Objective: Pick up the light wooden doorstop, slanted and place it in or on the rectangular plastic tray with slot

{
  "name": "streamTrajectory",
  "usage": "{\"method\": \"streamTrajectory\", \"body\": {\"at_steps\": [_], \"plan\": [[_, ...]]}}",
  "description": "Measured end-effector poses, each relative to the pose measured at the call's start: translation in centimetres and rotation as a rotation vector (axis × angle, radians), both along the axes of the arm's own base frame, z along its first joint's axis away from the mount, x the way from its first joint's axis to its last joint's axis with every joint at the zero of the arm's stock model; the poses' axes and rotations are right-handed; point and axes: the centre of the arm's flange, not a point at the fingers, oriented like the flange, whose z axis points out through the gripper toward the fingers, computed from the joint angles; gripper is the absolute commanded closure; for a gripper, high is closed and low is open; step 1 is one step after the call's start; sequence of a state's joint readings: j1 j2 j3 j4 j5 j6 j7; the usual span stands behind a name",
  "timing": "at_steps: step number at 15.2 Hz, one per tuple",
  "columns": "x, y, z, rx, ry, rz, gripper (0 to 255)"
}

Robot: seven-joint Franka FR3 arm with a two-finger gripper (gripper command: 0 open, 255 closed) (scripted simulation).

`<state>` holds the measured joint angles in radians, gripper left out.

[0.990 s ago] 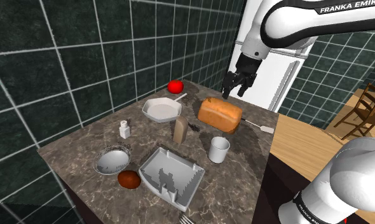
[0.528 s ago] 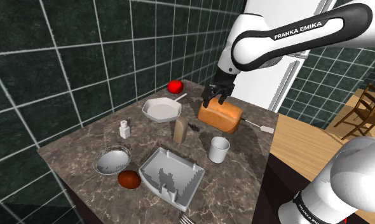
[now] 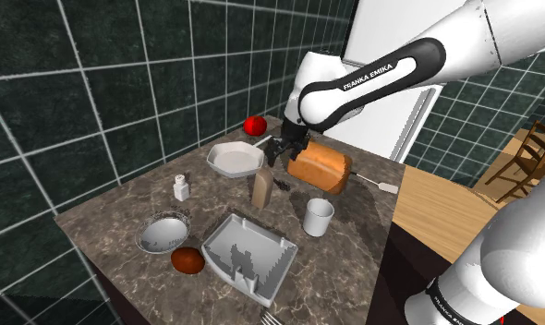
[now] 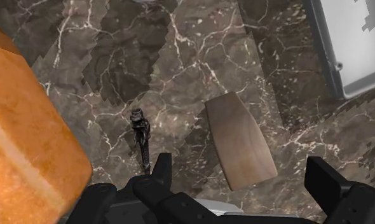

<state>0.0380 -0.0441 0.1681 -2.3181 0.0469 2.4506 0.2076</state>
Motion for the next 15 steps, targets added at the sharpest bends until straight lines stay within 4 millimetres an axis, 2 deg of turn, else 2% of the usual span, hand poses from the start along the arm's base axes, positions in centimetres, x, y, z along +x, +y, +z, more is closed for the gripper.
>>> {"method": "streamTrajectory", "body": {"at_steps": [5, 13, 15], "plan": [[4.3, 2.6, -4.2, -0.014, -0.025, 0.008, 0], [6.1, 3.2, -8.7, -0.017, -0.032, 0.01, 0], [6.2, 3.3, -9.1, -0.017, -0.032, 0.01, 0]]}}
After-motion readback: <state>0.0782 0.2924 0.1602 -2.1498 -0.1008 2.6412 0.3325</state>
